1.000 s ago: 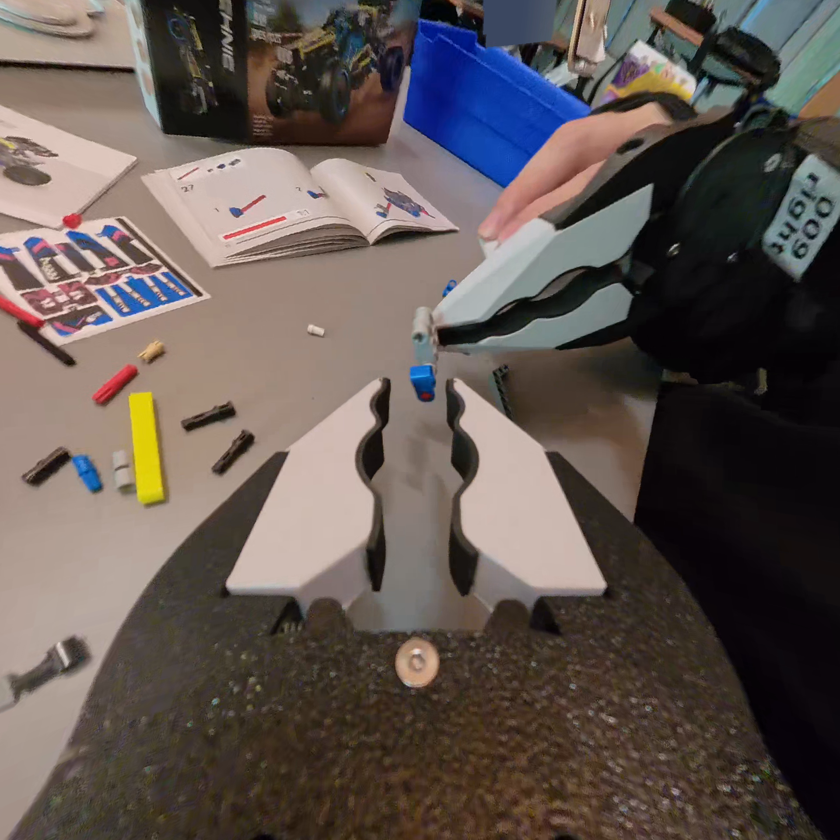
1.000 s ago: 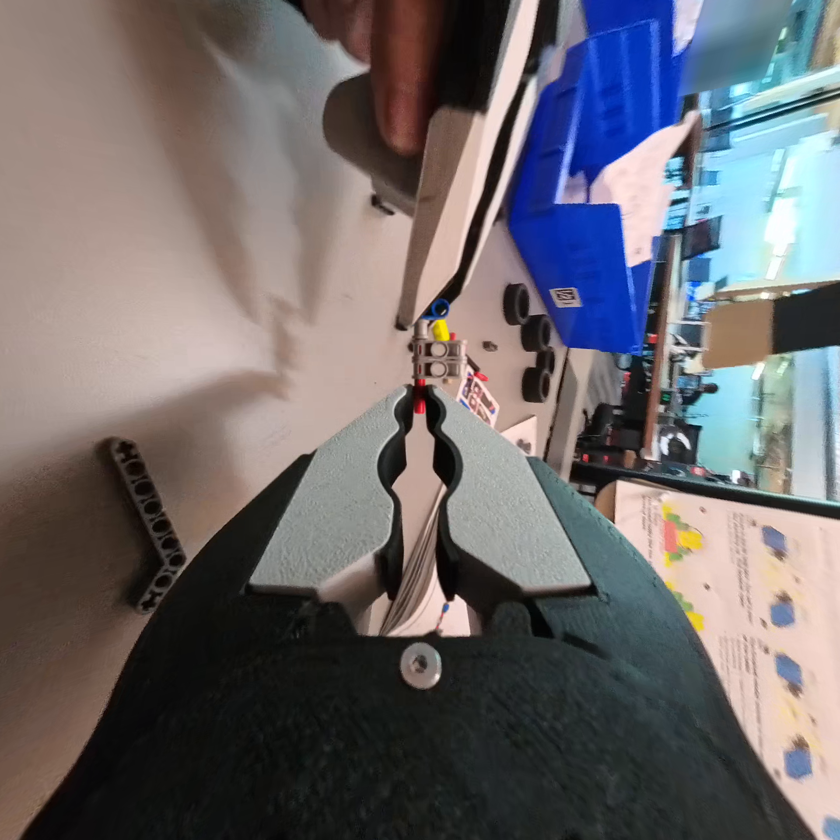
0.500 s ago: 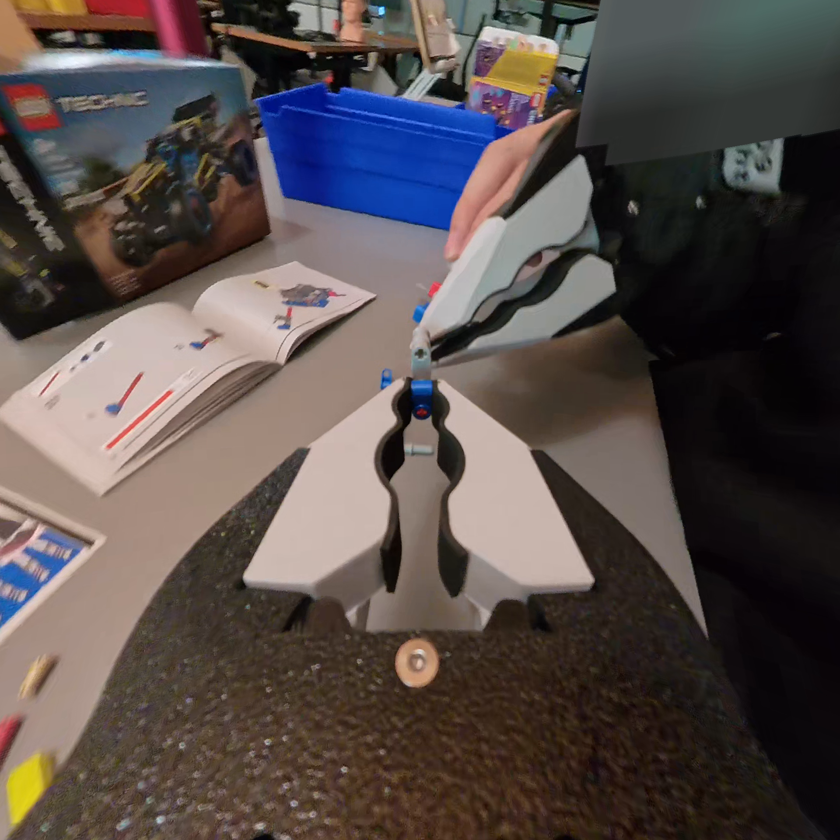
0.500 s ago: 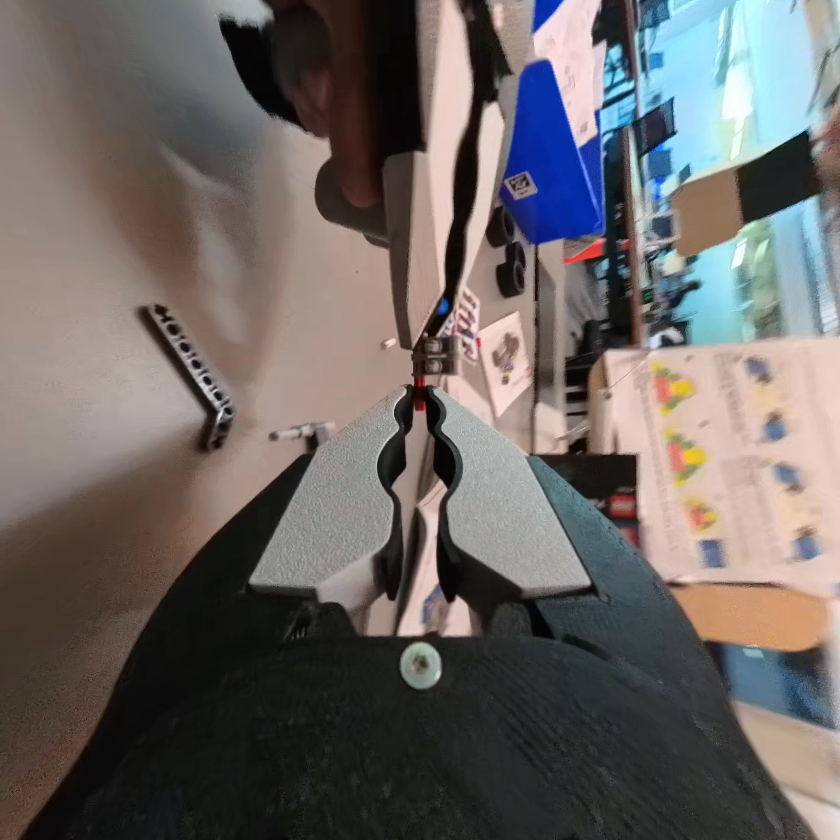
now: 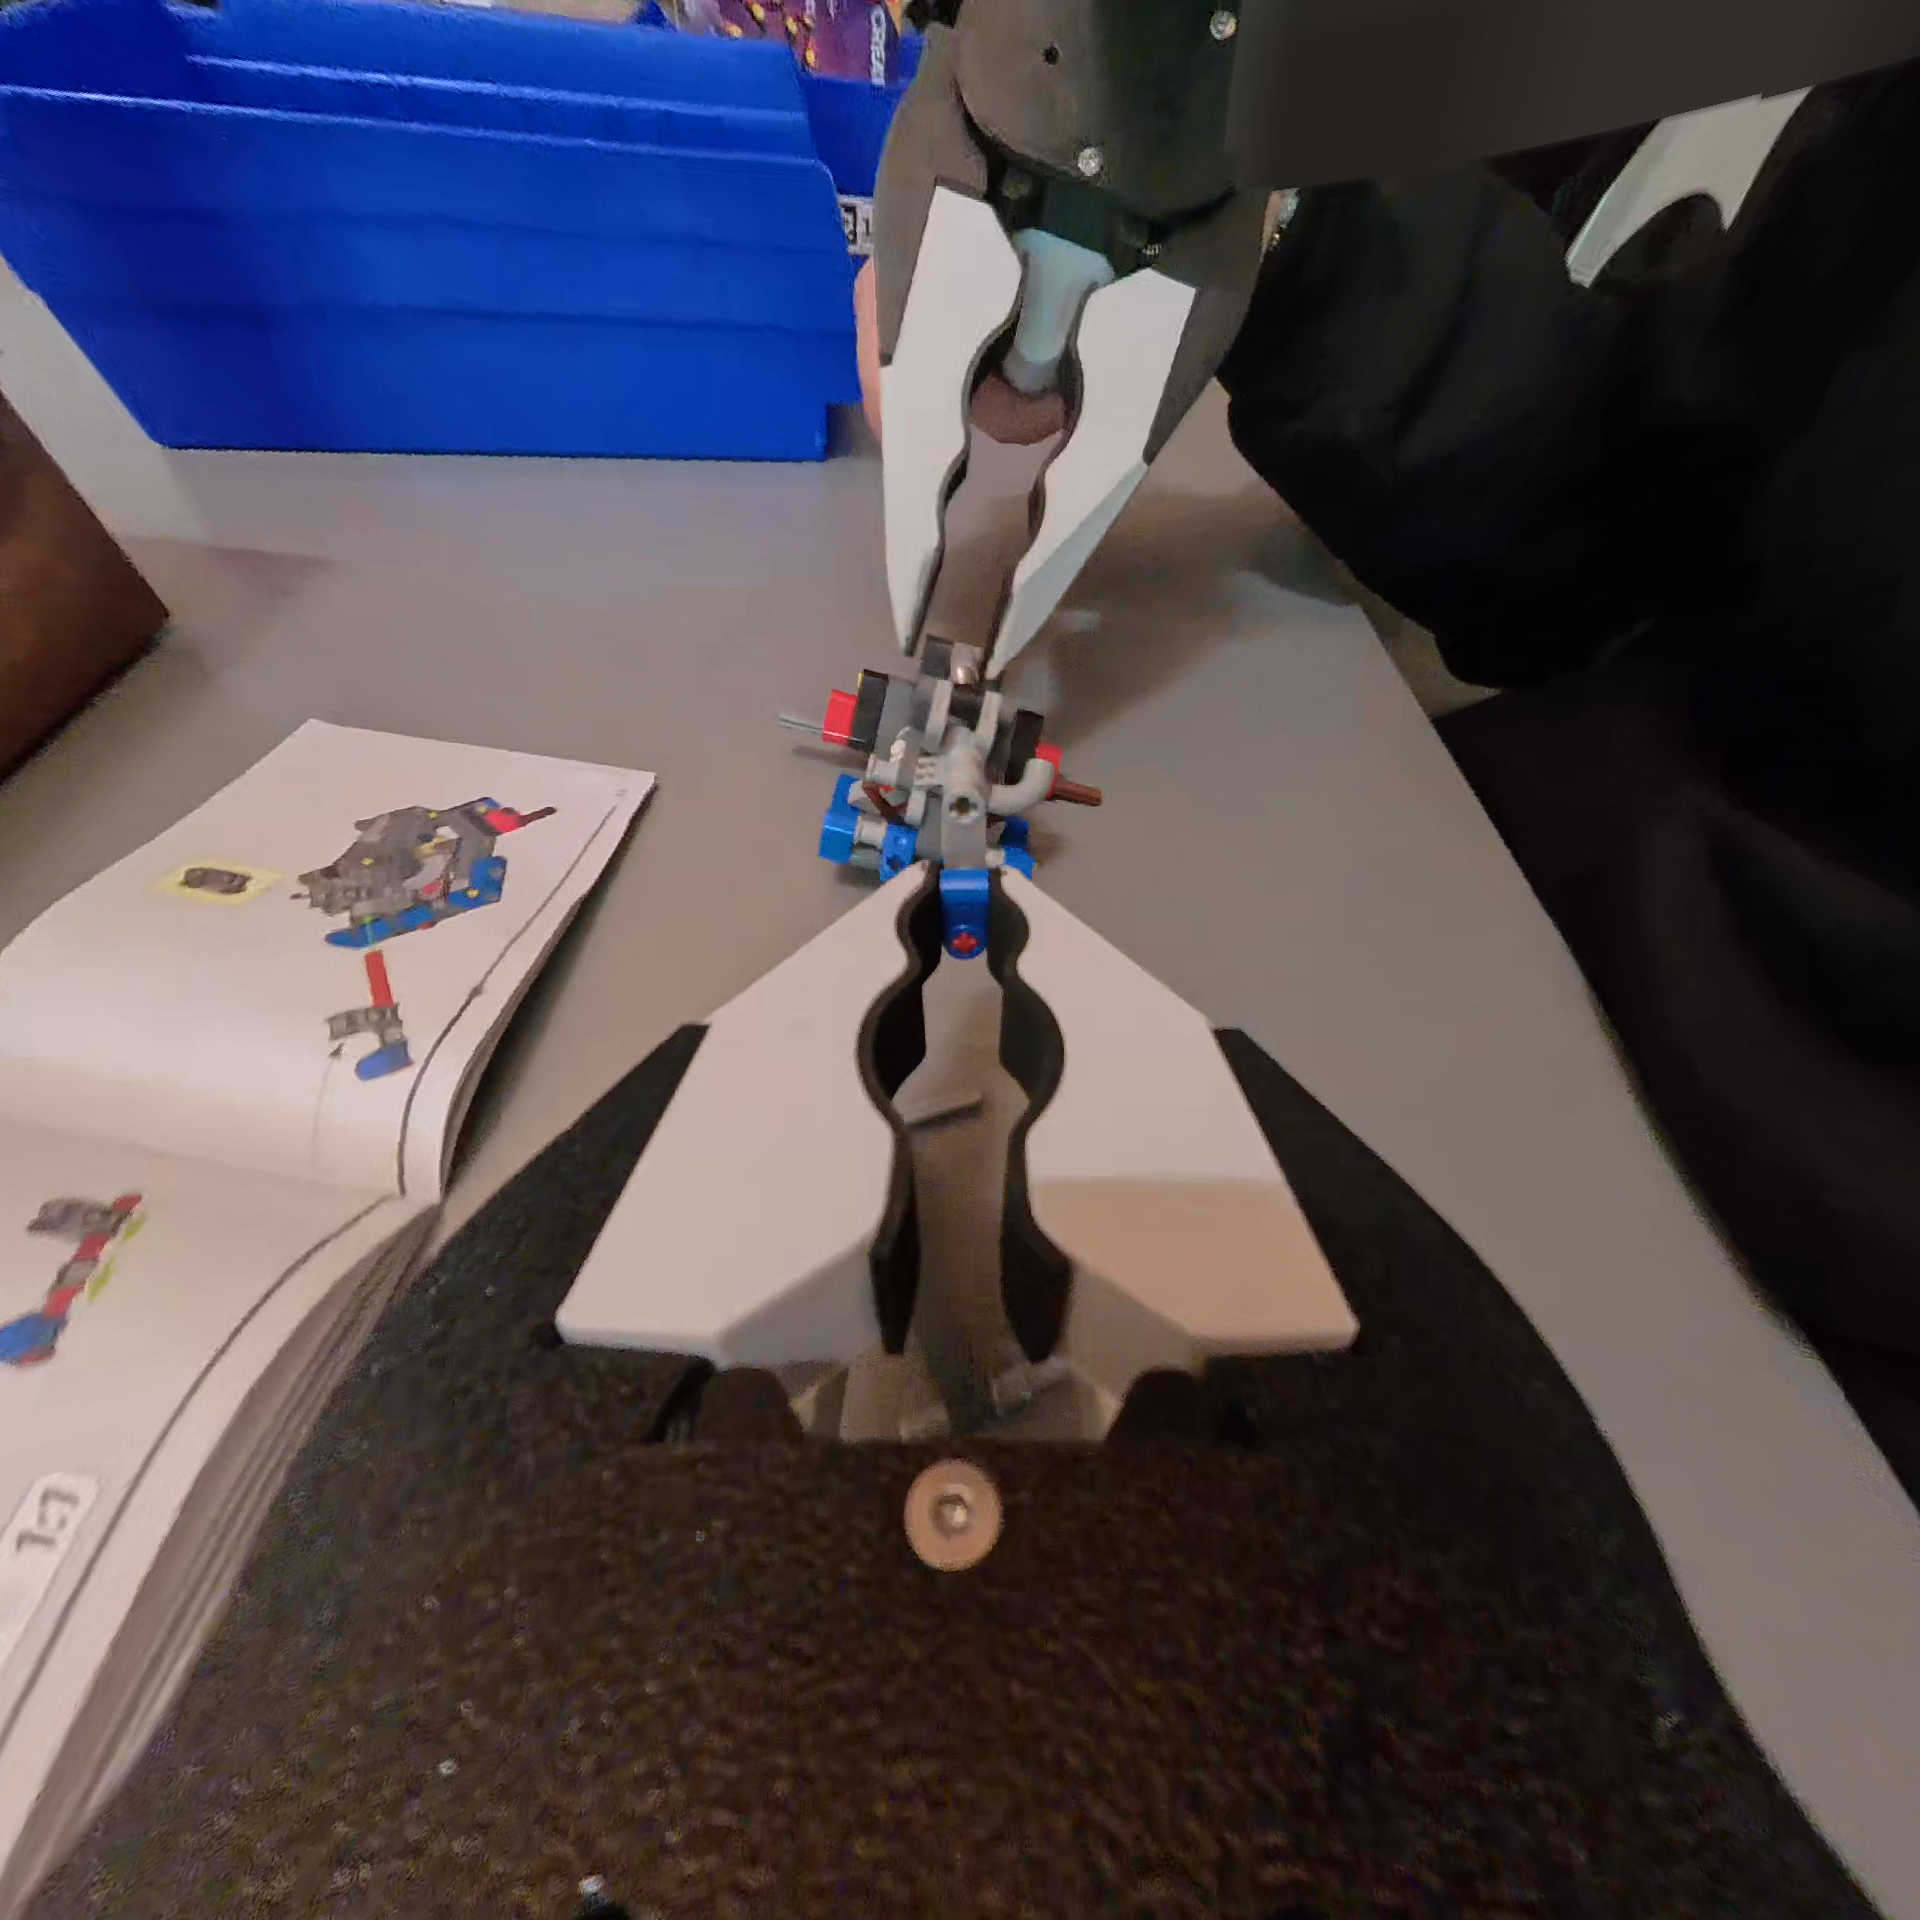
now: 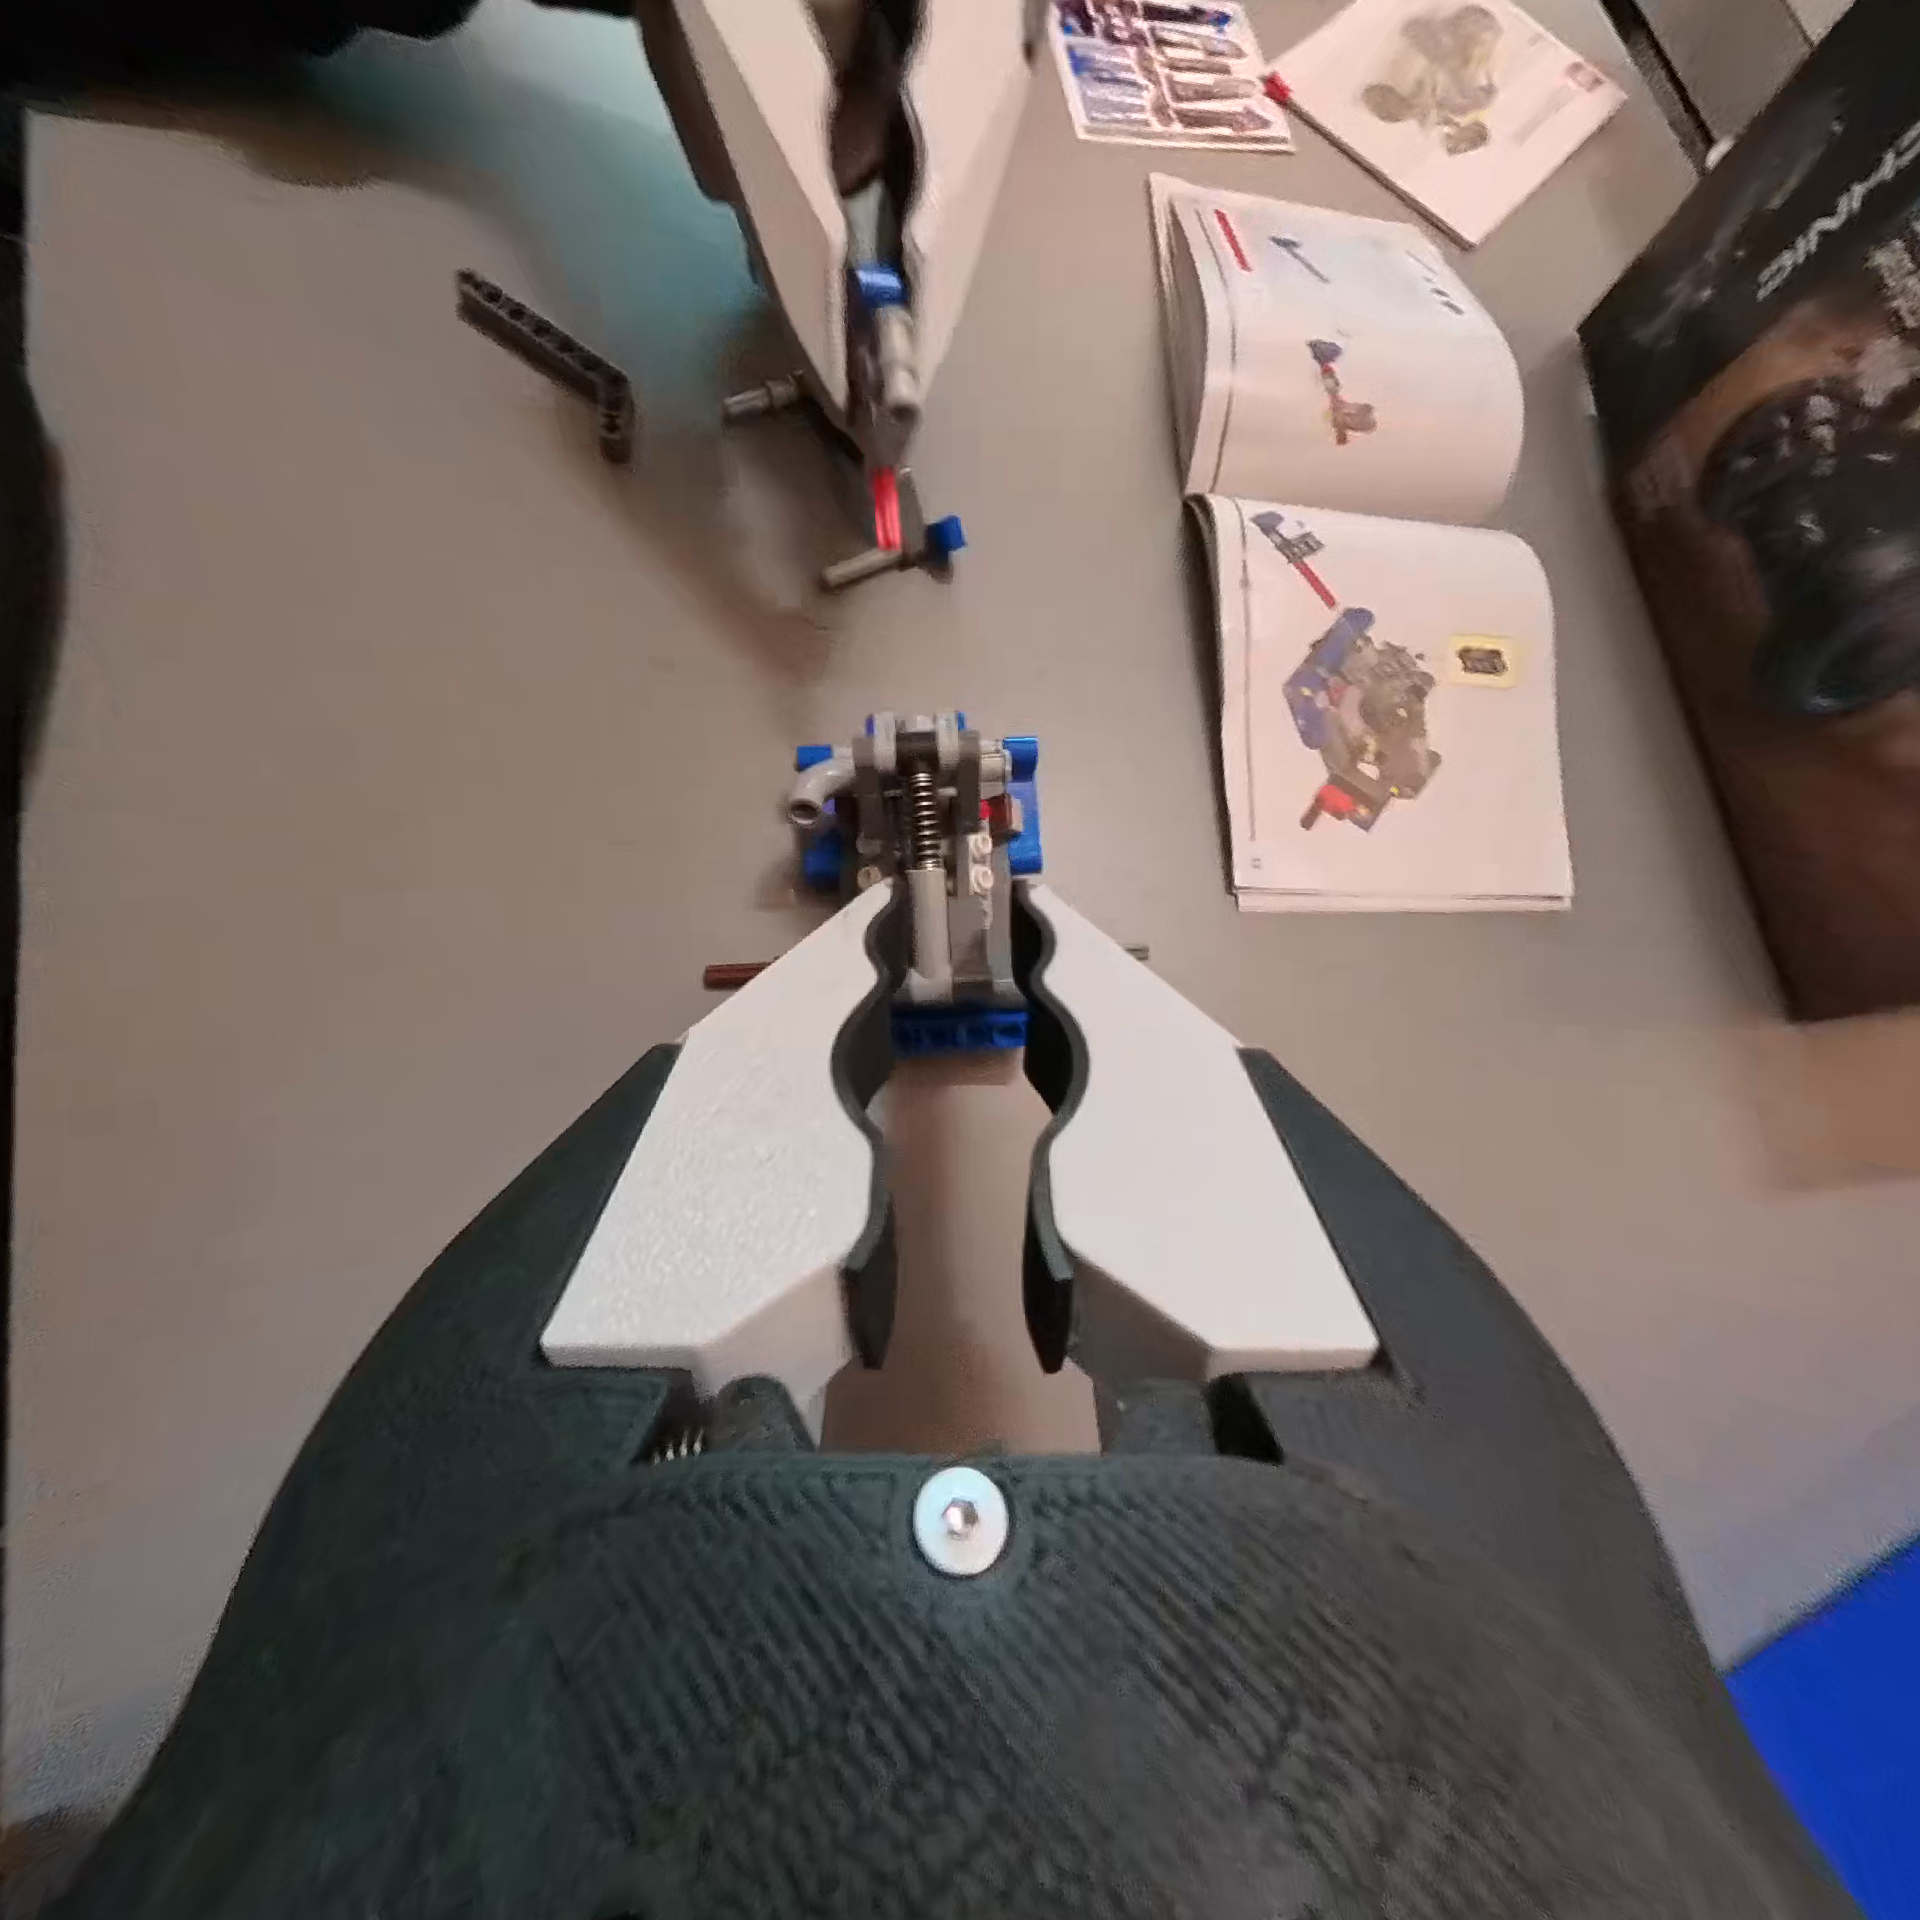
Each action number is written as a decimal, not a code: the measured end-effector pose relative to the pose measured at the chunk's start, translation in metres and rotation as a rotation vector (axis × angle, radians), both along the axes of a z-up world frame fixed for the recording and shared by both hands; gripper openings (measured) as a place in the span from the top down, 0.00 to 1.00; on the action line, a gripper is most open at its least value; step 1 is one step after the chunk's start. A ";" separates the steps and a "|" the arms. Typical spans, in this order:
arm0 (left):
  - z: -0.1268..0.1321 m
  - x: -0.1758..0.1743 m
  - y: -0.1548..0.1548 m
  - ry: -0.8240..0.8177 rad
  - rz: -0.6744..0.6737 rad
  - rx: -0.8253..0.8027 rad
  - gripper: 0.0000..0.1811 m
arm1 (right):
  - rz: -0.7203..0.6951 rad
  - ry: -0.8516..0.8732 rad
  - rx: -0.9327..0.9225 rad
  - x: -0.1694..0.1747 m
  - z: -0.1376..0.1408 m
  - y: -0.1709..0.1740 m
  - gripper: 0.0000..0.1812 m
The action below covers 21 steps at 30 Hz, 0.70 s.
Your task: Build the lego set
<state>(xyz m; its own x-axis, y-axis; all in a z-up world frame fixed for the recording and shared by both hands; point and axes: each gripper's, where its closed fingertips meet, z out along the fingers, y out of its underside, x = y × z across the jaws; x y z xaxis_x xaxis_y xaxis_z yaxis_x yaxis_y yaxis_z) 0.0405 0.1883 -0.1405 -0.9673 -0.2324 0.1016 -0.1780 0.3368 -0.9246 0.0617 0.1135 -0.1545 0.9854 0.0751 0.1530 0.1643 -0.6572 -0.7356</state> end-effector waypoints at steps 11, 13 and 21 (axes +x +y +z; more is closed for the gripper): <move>-0.017 0.002 -0.021 -0.005 -0.099 0.070 0.98 | 0.098 -0.041 0.019 -0.005 -0.015 0.008 0.96; -0.017 0.002 -0.024 -0.020 -0.099 0.067 0.98 | 0.108 -0.050 0.020 -0.006 -0.017 0.011 0.97; -0.019 0.012 -0.014 -0.027 -0.042 0.085 0.98 | 0.076 -0.077 0.025 -0.002 -0.016 0.013 0.97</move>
<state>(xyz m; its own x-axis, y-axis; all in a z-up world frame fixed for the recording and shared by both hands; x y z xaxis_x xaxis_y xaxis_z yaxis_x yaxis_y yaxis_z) 0.0526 0.1739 -0.1593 -0.9786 -0.1979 0.0570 -0.1374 0.4211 -0.8966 0.0599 0.1269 -0.1706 0.9623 0.1440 0.2306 0.2693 -0.6223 -0.7350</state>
